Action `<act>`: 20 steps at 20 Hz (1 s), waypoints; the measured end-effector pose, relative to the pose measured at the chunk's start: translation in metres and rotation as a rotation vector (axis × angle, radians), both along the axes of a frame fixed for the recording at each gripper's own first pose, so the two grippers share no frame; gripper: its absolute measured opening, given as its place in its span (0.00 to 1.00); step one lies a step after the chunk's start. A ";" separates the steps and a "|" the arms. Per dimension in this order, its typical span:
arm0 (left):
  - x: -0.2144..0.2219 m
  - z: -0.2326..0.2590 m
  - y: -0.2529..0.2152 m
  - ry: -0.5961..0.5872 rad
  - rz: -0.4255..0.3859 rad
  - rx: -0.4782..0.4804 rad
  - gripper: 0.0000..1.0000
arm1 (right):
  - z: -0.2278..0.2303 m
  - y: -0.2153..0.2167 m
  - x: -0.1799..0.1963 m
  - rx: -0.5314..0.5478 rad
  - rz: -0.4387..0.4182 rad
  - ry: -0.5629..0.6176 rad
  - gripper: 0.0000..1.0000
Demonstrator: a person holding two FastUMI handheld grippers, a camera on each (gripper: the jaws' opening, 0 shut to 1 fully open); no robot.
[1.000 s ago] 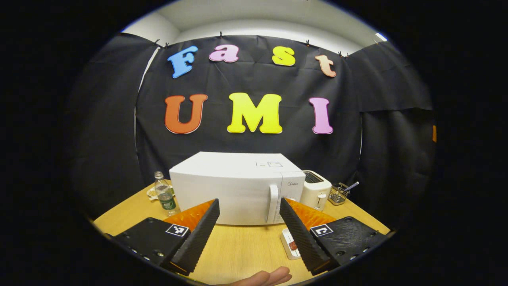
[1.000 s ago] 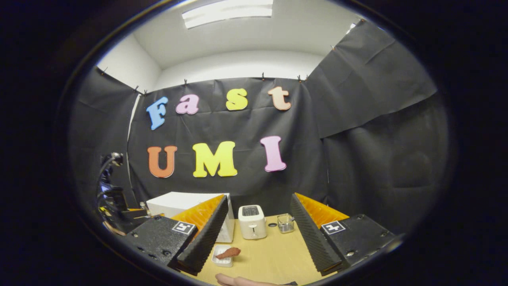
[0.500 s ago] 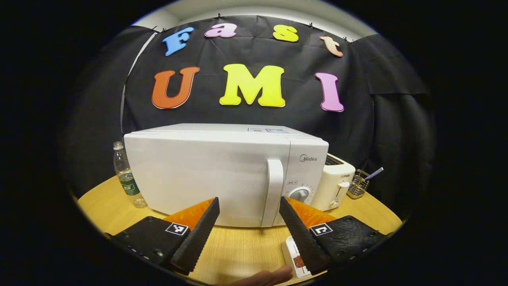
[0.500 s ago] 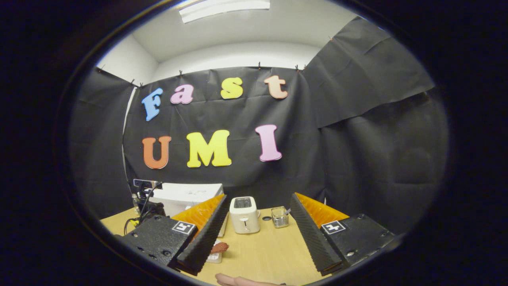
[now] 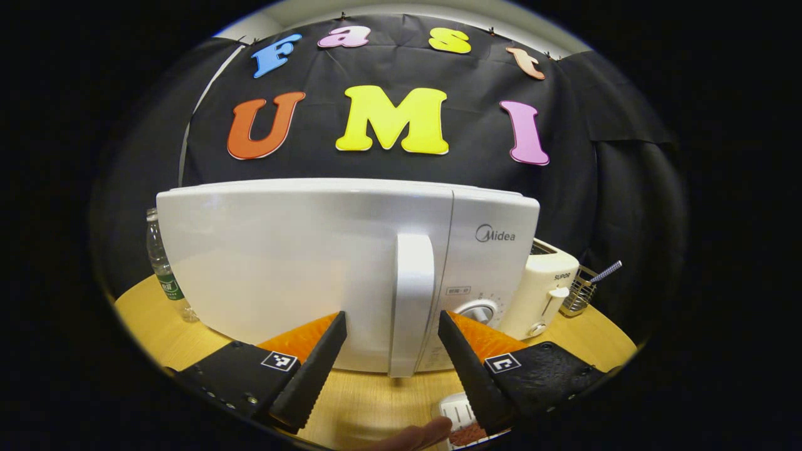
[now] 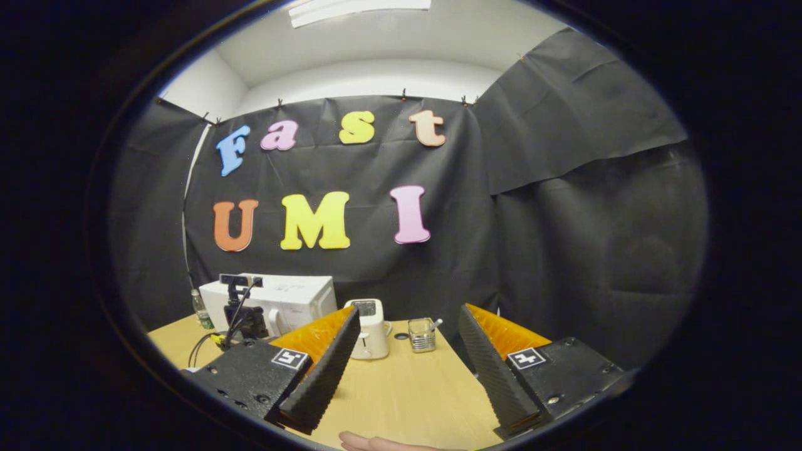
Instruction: Open the microwave oven with the left hand, put the food in, and close the microwave oven.
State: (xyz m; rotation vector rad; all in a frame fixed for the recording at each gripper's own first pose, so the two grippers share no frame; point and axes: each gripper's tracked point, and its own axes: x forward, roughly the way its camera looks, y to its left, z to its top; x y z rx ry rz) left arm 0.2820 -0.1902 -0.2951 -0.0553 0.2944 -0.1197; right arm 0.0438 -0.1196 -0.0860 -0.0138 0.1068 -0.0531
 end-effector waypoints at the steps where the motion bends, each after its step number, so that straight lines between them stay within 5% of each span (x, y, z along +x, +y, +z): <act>1: -0.003 0.001 -0.001 -0.005 0.003 0.000 0.92 | -0.003 -0.003 0.001 0.001 -0.006 0.002 1.00; 4: -0.001 -0.003 0.001 -0.022 0.013 0.001 0.89 | -0.005 -0.008 0.001 0.009 -0.023 0.010 1.00; 7: -0.002 -0.003 -0.016 -0.005 -0.038 -0.056 0.24 | -0.013 -0.006 -0.001 0.018 -0.029 0.040 1.00; 10: 0.000 -0.005 -0.012 -0.017 -0.026 0.012 0.16 | -0.012 -0.003 -0.008 0.015 -0.021 0.051 0.94; 11: -0.007 -0.005 -0.013 -0.007 -0.034 0.009 0.07 | -0.010 -0.006 -0.011 0.008 -0.026 0.044 1.00; 19: -0.067 0.004 0.007 -0.059 -0.063 -0.029 0.07 | 0.003 -0.007 -0.032 -0.020 -0.037 0.005 1.00; 20: -0.076 0.004 0.010 -0.064 -0.070 -0.028 0.06 | 0.003 -0.004 -0.035 -0.012 -0.030 0.008 0.93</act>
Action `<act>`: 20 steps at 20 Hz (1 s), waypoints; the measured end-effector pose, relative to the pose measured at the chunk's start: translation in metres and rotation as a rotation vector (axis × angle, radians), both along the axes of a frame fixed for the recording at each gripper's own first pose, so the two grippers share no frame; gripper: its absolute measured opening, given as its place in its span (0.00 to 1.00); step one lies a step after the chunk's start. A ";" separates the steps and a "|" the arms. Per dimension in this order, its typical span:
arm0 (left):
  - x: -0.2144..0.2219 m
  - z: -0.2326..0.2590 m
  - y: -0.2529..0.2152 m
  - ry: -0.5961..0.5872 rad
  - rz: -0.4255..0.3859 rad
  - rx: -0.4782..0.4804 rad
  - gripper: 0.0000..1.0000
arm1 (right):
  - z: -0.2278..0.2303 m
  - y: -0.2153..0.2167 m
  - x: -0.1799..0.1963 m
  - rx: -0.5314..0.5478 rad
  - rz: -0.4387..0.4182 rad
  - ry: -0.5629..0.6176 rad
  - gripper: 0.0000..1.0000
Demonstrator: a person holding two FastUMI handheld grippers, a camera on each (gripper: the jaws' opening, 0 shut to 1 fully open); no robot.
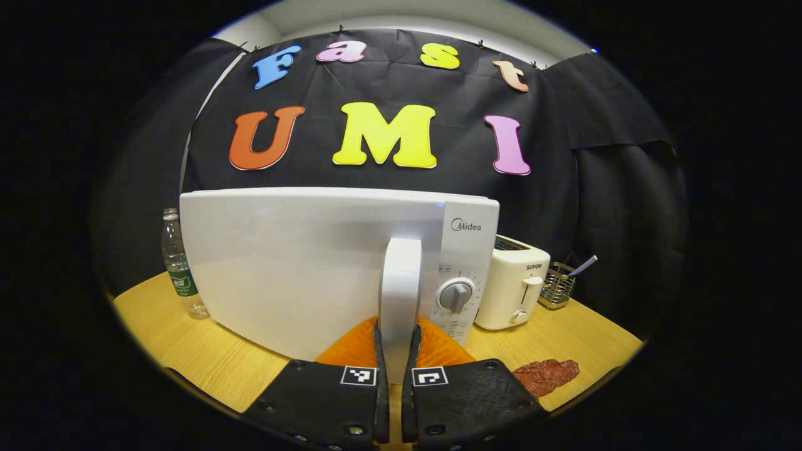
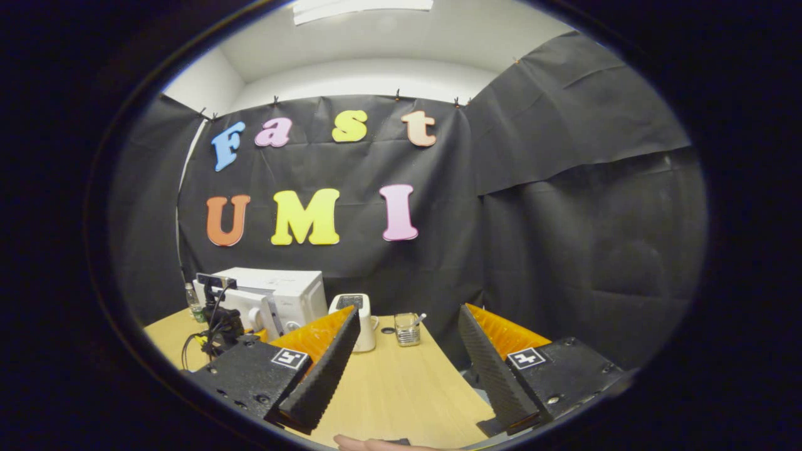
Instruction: Open the microwave oven with the left hand, put the food in, and close the microwave oven.
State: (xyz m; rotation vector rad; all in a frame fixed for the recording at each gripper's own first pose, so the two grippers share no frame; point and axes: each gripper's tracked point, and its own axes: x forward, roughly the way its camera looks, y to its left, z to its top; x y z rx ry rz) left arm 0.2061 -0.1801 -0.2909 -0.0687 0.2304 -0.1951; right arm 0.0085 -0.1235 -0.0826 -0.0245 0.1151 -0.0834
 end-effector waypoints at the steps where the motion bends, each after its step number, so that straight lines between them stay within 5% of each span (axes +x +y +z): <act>1: -0.010 0.002 0.006 -0.015 -0.004 0.011 0.06 | 0.001 0.004 -0.003 0.007 0.006 0.001 0.93; 2: -0.021 0.003 0.012 -0.025 -0.008 0.020 0.06 | 0.002 0.009 -0.007 0.013 0.012 -0.003 1.00; 4: -0.040 0.004 0.025 -0.028 -0.013 0.004 0.06 | 0.006 0.018 -0.016 0.016 0.031 -0.017 0.94; 5: -0.049 0.005 0.032 -0.030 -0.020 -0.008 0.07 | 0.008 0.024 -0.020 0.015 0.039 -0.024 1.00; 8: -0.079 0.008 0.057 -0.045 -0.022 -0.016 0.07 | 0.011 0.038 -0.031 0.011 0.065 -0.035 0.94; 12: -0.113 0.008 0.097 -0.040 0.003 -0.015 0.11 | 0.005 0.069 -0.044 0.022 0.127 -0.003 1.00; 13: -0.121 0.008 0.109 -0.041 0.010 -0.017 0.11 | 0.005 0.073 -0.046 0.017 0.141 -0.004 0.94; 14: -0.127 0.009 0.120 -0.042 0.019 -0.016 0.11 | 0.006 0.079 -0.048 0.010 0.152 -0.008 1.00; 20: -0.163 0.010 0.205 -0.045 0.133 0.011 0.15 | -0.003 0.113 -0.055 -0.009 0.226 0.000 1.00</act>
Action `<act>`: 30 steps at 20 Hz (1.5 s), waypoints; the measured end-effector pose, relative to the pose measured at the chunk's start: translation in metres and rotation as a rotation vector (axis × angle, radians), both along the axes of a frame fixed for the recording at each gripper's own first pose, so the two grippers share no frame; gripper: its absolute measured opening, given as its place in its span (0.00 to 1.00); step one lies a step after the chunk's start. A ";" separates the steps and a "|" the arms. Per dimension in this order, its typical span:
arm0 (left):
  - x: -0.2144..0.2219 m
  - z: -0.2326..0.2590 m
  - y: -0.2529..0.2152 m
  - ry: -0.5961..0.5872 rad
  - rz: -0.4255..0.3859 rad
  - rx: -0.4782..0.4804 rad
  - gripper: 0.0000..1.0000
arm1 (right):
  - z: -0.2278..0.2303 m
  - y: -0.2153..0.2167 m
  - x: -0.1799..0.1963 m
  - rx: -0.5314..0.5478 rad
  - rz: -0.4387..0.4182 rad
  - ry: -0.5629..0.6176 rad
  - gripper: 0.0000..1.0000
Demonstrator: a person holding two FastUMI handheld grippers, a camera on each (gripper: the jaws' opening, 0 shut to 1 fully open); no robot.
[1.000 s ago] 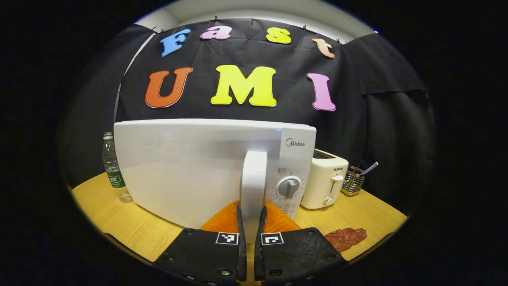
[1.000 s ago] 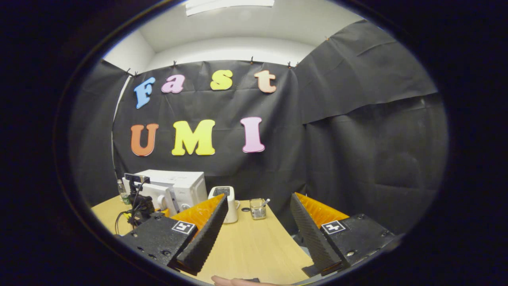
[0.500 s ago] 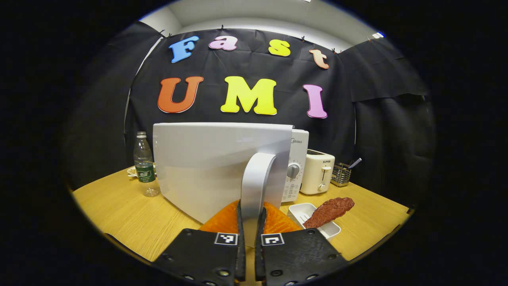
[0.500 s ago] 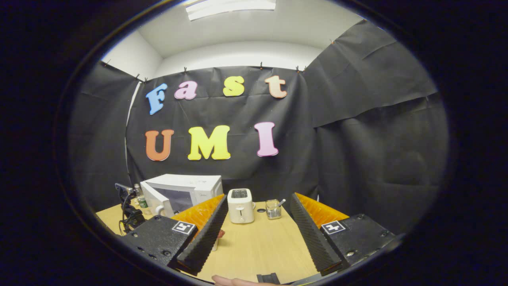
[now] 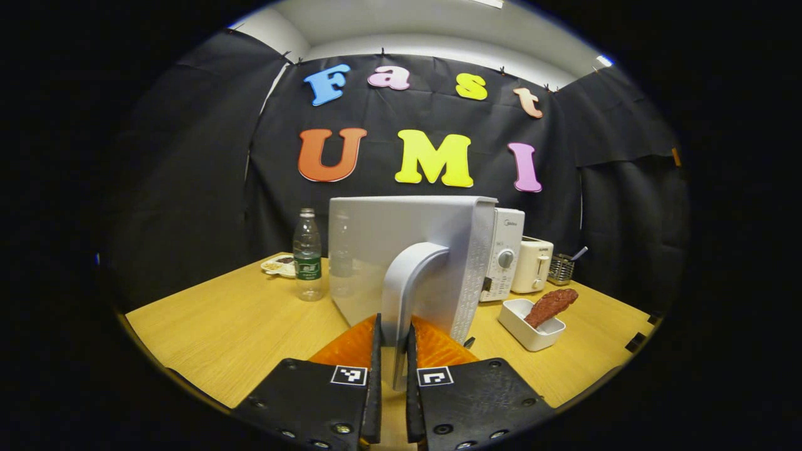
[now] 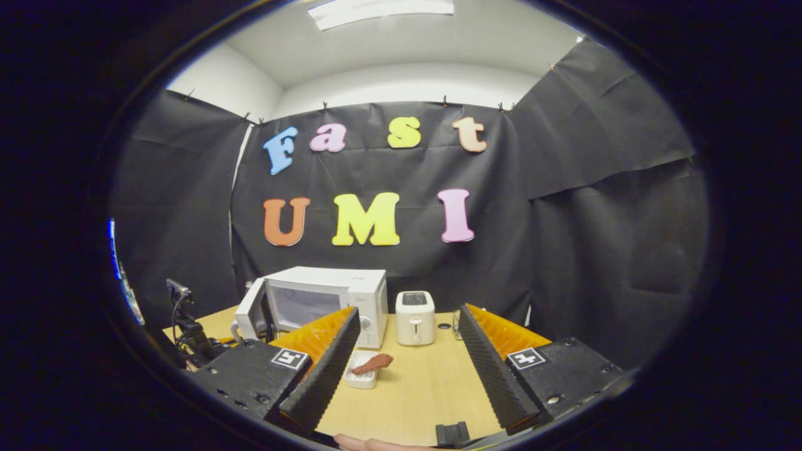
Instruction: Open the microwave oven with the left hand, put the food in, and close the microwave oven.
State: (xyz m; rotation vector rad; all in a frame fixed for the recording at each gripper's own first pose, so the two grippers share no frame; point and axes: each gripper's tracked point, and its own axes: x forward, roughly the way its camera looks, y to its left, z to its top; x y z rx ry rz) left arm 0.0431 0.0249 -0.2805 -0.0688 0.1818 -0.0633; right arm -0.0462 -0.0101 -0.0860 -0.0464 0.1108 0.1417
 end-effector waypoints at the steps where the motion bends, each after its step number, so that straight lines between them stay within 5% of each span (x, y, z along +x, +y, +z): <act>1: -0.008 -0.003 0.021 0.012 0.030 0.006 0.14 | -0.004 0.004 -0.001 -0.002 0.009 0.006 1.00; 4: -0.031 -0.015 0.075 0.062 0.107 0.004 0.23 | -0.011 0.013 -0.002 -0.008 0.030 0.022 1.00; 6: -0.054 -0.021 0.103 0.092 0.143 0.012 0.53 | -0.016 0.017 -0.002 -0.013 0.037 0.029 1.00; 7: -0.065 -0.022 0.120 0.089 0.173 0.025 0.85 | -0.018 0.018 -0.001 -0.016 0.038 0.034 1.00; 10: -0.086 -0.009 0.145 0.066 0.214 0.061 0.88 | -0.022 0.022 0.002 -0.024 0.033 0.051 1.00; 11: -0.091 -0.002 0.145 0.056 0.212 0.060 0.89 | -0.023 0.024 0.002 -0.027 0.035 0.054 0.93; 12: -0.094 0.005 0.141 0.046 0.195 0.057 0.89 | -0.023 0.027 0.002 -0.028 0.038 0.056 1.00; 13: -0.097 0.011 0.138 0.041 0.183 0.055 0.77 | -0.022 0.029 0.003 -0.029 0.040 0.055 1.00; 14: -0.099 0.020 0.135 0.024 0.175 0.054 0.89 | -0.020 0.030 0.002 -0.029 0.039 0.051 1.00; 18: -0.100 0.060 0.121 -0.035 0.160 0.063 0.92 | -0.016 0.034 0.012 -0.048 0.042 0.039 1.00; 23: -0.081 0.097 0.095 -0.060 0.133 0.156 0.92 | -0.021 0.037 0.041 -0.101 0.062 0.102 1.00; 24: -0.075 0.101 0.089 -0.056 0.134 0.150 0.92 | -0.023 0.036 0.048 -0.107 0.064 0.115 0.94; 25: -0.069 0.103 0.078 -0.041 0.121 0.134 0.92 | -0.026 0.032 0.056 -0.115 0.060 0.128 1.00; 30: -0.031 0.135 0.036 -0.068 0.046 0.102 0.93 | -0.061 0.029 0.103 -0.100 0.065 0.250 0.94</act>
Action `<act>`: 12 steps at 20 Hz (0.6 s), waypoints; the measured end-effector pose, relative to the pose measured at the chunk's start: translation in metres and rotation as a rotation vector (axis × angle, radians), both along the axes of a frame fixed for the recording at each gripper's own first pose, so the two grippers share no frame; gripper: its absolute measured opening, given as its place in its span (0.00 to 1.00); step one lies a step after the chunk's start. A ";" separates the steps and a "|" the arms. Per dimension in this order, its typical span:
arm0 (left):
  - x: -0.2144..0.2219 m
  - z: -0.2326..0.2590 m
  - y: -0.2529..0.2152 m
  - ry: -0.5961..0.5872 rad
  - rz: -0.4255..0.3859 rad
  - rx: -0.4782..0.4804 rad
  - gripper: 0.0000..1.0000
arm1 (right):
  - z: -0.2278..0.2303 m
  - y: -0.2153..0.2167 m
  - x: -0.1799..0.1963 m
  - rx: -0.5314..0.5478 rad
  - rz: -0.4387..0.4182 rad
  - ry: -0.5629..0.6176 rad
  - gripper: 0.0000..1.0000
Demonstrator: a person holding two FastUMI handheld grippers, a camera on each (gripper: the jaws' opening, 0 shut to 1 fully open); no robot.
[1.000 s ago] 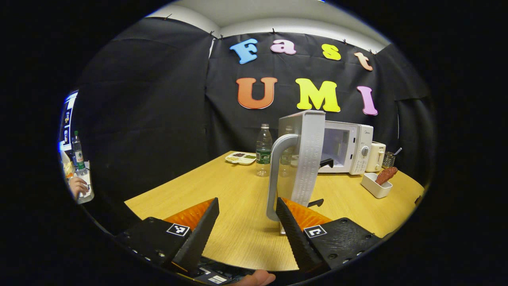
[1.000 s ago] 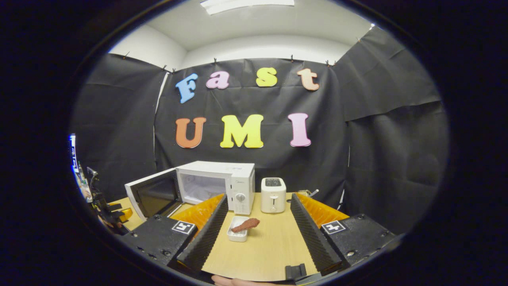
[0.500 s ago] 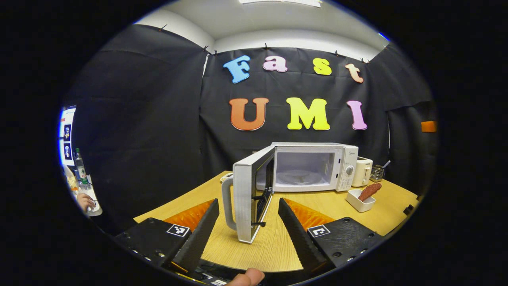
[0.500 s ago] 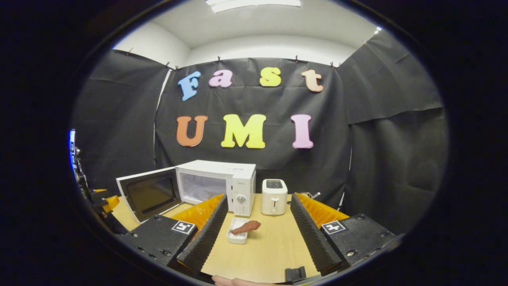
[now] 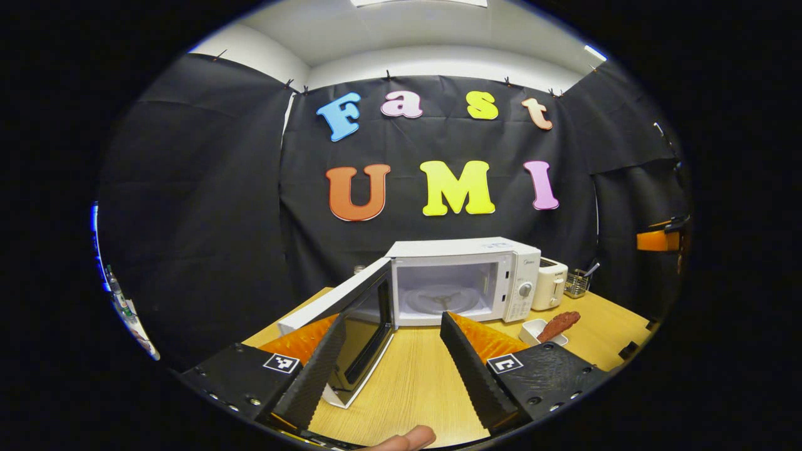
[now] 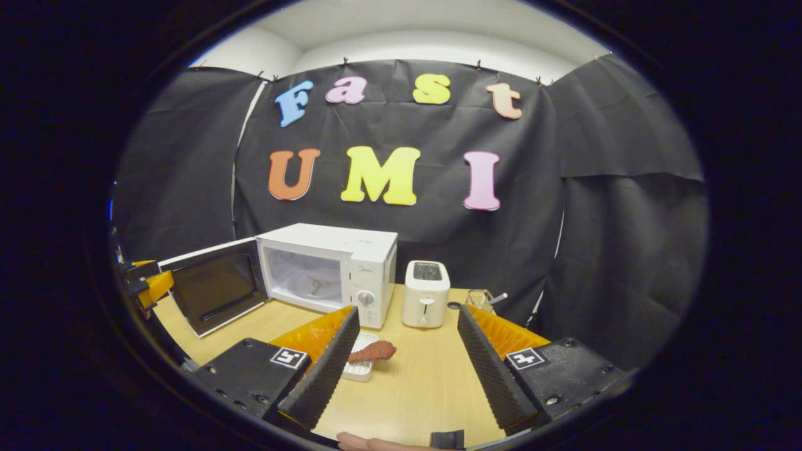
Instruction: Open the microwave oven with the left hand, put the food in, and close the microwave oven.
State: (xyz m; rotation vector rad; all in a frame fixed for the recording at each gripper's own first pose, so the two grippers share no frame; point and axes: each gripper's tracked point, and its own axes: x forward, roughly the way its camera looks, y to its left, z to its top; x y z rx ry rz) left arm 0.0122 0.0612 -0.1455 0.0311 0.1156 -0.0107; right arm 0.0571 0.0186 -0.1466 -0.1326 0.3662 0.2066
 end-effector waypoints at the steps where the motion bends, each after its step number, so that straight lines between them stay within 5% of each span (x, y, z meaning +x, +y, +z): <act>1: 0.006 0.007 -0.005 -0.011 0.000 0.000 0.93 | -0.013 0.002 0.008 0.016 0.012 0.047 1.00; 2: 0.011 0.016 -0.007 -0.027 0.002 -0.007 0.93 | -0.026 0.003 0.017 0.030 0.026 0.096 0.94; 3: 0.013 0.024 -0.010 -0.039 -0.001 -0.022 0.93 | -0.039 0.003 0.025 0.043 0.037 0.148 1.00; 12: 0.022 0.073 -0.014 -0.135 0.030 -0.064 0.92 | -0.165 0.013 0.084 0.147 0.104 0.583 0.95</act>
